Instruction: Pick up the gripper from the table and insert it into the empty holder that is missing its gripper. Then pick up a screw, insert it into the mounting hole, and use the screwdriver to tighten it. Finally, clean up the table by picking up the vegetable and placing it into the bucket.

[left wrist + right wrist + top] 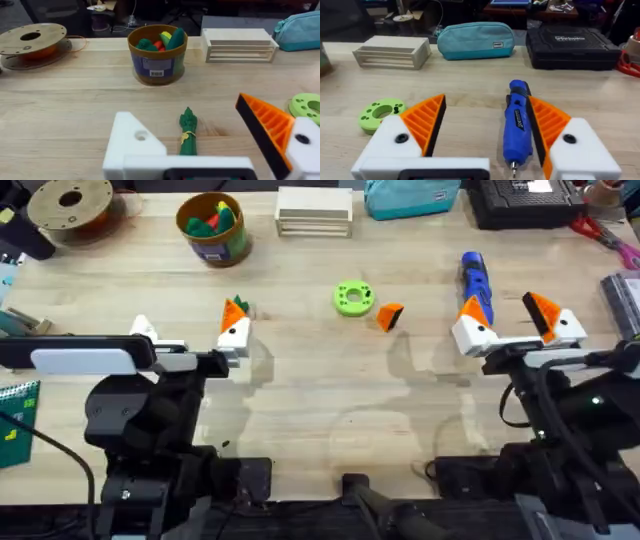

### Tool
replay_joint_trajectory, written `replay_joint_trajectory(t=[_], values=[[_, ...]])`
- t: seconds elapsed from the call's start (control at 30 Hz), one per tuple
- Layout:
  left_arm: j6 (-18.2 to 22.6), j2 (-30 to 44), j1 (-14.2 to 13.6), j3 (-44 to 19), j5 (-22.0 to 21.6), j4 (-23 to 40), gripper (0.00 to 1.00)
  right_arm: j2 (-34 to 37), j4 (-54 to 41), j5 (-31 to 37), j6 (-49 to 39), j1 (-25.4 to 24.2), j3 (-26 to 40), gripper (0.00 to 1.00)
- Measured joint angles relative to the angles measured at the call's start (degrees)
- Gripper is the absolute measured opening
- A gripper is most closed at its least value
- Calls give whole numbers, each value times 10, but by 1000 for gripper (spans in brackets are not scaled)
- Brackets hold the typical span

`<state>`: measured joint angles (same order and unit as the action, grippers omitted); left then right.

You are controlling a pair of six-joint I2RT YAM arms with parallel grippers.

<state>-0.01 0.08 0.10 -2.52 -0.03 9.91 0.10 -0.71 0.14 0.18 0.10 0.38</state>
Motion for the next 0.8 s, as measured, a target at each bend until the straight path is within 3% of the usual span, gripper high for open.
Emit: replay_joint_trajectory(t=[0.43, 0.63, 0.8], values=[[0, 0, 0, -9, 0, 19, 891, 0, 7, 7, 5, 0, 0, 943], [0, 6, 0, -76, -6, 139, 891, 0, -36, 10, 5, 0, 20, 944], [0, 85, 0, -192, -18, 211, 891, 16, -104, 11, 5, 0, 96, 944]])
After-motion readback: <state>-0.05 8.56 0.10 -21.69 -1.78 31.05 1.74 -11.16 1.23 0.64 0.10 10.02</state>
